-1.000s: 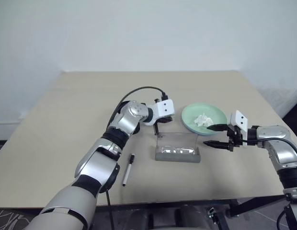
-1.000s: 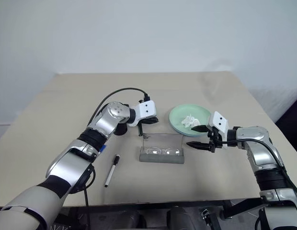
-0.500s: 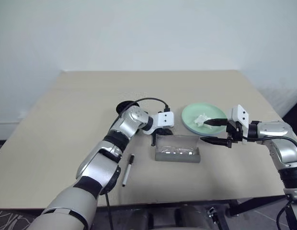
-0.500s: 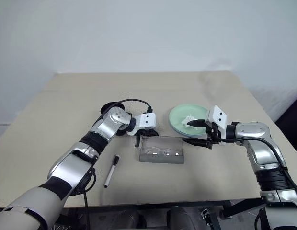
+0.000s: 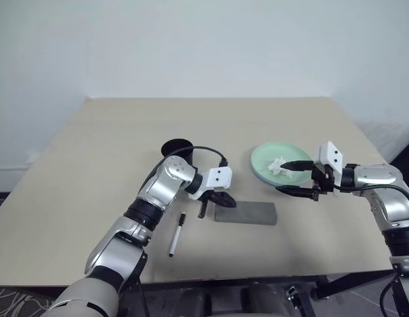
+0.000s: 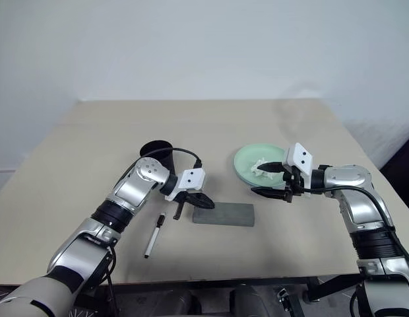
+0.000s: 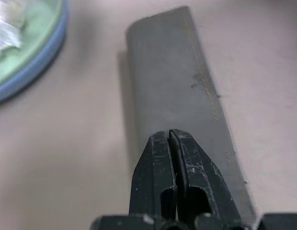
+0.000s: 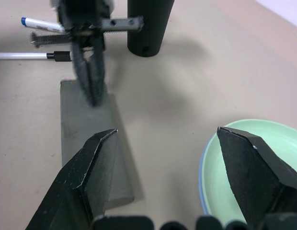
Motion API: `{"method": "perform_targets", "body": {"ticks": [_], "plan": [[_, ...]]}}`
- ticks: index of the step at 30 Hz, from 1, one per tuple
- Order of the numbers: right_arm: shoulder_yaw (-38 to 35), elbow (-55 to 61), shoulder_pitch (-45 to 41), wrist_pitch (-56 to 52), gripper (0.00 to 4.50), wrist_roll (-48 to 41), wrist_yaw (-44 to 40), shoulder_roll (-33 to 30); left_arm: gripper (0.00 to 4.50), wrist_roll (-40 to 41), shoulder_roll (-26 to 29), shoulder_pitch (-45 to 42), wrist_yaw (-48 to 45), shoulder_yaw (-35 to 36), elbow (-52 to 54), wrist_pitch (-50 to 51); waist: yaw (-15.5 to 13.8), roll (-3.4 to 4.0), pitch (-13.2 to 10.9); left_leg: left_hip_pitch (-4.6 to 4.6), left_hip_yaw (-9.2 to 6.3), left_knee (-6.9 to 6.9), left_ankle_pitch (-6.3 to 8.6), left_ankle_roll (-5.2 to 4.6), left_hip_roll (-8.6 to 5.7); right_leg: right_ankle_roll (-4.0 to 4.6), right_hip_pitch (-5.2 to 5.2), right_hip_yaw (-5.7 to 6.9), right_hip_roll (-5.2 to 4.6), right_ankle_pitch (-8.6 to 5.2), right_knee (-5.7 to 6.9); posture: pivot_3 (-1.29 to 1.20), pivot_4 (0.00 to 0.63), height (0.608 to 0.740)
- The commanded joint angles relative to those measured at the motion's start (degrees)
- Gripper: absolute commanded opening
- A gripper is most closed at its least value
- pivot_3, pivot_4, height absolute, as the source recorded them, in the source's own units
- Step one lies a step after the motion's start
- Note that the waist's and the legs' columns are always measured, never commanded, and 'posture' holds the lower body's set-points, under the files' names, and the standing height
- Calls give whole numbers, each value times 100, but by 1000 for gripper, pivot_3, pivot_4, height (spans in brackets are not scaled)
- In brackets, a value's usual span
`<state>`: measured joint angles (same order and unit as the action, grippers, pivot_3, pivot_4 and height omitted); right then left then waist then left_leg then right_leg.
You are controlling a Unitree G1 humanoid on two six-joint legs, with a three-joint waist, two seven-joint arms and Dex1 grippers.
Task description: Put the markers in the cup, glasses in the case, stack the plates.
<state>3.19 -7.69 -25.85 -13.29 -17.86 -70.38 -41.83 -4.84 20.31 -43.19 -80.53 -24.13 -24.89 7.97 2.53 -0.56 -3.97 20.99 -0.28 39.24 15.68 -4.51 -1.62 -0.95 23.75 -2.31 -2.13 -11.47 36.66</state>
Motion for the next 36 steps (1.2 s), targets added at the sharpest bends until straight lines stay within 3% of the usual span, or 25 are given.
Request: {"method": "perform_targets", "body": {"ticks": [1, 10, 14, 23, 36], "plan": [[-64, 52, -144, 100, 3603, -6, -37, -13, 22, 105, 124, 63, -102, -57, 527, 162, 1, 1, 0, 0, 0, 1, 0, 0, 0, 0, 0, -1, 0, 0, 0, 0, 0, 740], [51, 168, -80, 57, 3603, 0, -53, 50, 22, 564, 409, 85, 122, 468, 1206, 601, 5, 1, 0, 0, 0, 1, 0, 0, 0, 1, 2, 1, -5, 0, 1, 0, 0, 740], [122, 147, -73, 86, 3603, 15, -53, 78, 22, 931, 868, 356, 100, 794, 2004, 1036, 8, 3, 2, 0, 1, -2, 0, 0, 0, 1, 5, 1, -6, 0, 2, 0, 0, 740], [230, 11, -97, 176, 3603, 46, -34, 234, 22, 1697, 1933, 1765, 924, 1538, 4625, 3400, -2, 3, 2, -3, -3, -6, 2, 3, 1, 0, 3, 3, -20, 0, 1, 0, 0, 740], [399, -377, -277, 424, 3603, 173, -162, 466, 22, 1738, 1270, 2684, 3885, 2339, 6011, 6272, 6, 1, 1, -31, -17, 0, 2, 7, 1, 1, -28, 13, -16, -1, 1, 0, 0, 740]]}}
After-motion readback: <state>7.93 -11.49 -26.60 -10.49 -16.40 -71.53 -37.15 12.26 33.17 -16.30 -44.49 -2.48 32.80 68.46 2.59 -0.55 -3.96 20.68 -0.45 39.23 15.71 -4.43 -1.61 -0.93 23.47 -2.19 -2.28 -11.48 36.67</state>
